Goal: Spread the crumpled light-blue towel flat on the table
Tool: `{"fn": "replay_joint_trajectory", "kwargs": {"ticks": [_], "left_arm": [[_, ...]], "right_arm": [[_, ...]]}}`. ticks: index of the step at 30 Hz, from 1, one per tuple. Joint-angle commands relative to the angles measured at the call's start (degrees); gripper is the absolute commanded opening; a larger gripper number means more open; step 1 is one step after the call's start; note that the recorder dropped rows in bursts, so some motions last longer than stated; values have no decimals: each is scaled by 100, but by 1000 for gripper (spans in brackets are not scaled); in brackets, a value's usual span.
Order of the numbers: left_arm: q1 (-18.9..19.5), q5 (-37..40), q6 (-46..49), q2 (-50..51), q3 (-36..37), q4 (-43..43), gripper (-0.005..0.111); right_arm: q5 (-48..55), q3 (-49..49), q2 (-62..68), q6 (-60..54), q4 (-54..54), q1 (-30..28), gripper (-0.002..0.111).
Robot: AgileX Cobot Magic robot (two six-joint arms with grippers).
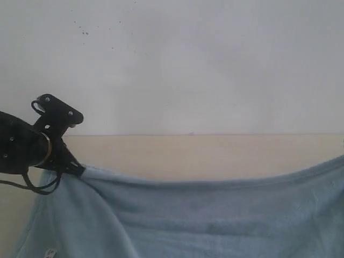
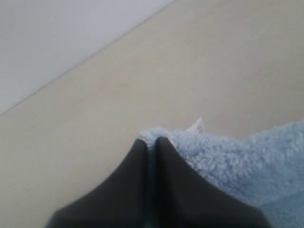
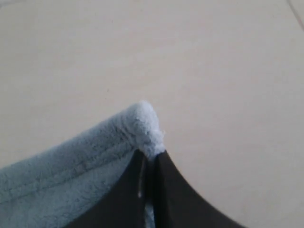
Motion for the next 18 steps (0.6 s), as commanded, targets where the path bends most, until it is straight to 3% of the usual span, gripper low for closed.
{"fn": "replay_joint_trajectory", "kwargs": {"ticks": [1, 4, 8, 11, 13, 16, 17, 18], "left_arm": [[265, 37, -129, 426, -351, 80, 6], [404, -529, -74, 552, -388, 80, 23], [442, -795, -196, 589, -428, 66, 64], [442, -715, -562, 589, -561, 55, 88], [431, -494, -571, 543, -628, 34, 94], [431, -226, -544, 313, -642, -477, 92], [431, -185, -408, 228, -642, -842, 90], [431, -209, 65, 0, -632, -1566, 77]], "right_arm": [[-622, -23, 95, -105, -27, -18, 0], [-671, -23, 231, -276, -27, -18, 10], [-624, -23, 282, -265, -27, -18, 41], [-433, -23, 211, -250, 68, -18, 53], [-214, -23, 68, -230, 82, -18, 56], [55, -23, -209, -174, 82, -18, 55], [167, -23, -326, -78, 82, -18, 55], [423, -23, -551, 167, 82, -18, 55]]}}
